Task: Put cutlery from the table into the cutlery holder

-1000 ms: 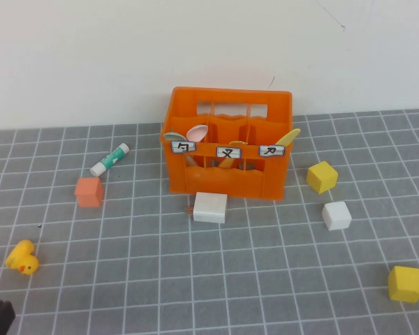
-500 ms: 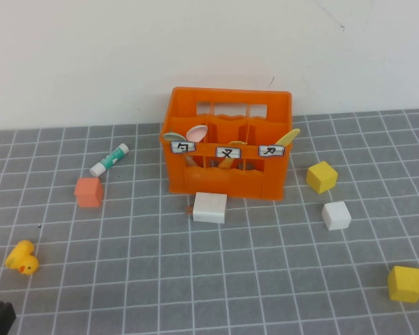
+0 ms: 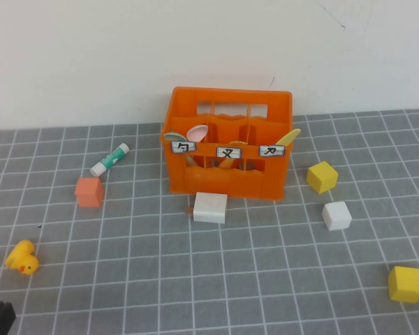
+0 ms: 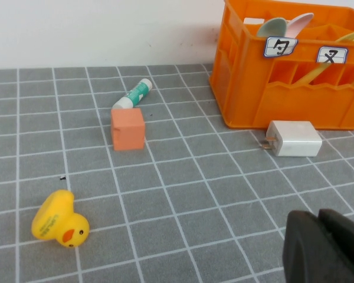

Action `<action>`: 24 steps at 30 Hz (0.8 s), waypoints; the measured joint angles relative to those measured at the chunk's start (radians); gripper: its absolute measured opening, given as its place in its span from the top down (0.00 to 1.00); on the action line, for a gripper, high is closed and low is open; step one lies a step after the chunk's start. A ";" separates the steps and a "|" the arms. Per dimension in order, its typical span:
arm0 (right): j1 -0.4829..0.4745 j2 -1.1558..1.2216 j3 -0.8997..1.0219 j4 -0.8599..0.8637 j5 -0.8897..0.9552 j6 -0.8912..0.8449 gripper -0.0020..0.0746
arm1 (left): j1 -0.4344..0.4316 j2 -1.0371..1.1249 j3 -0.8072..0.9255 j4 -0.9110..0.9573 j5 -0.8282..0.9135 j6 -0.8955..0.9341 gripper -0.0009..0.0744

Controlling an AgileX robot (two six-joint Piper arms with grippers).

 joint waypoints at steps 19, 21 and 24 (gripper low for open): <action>-0.007 0.000 0.067 -0.103 -0.124 0.306 0.98 | 0.000 0.000 0.000 0.000 0.000 -0.004 0.99; -0.007 0.000 0.067 -0.104 -0.124 0.308 0.98 | 0.000 0.000 0.000 0.000 0.000 -0.004 0.99; -0.007 0.000 0.067 -0.104 -0.124 0.311 0.98 | 0.000 0.000 0.000 0.000 0.000 -0.004 0.99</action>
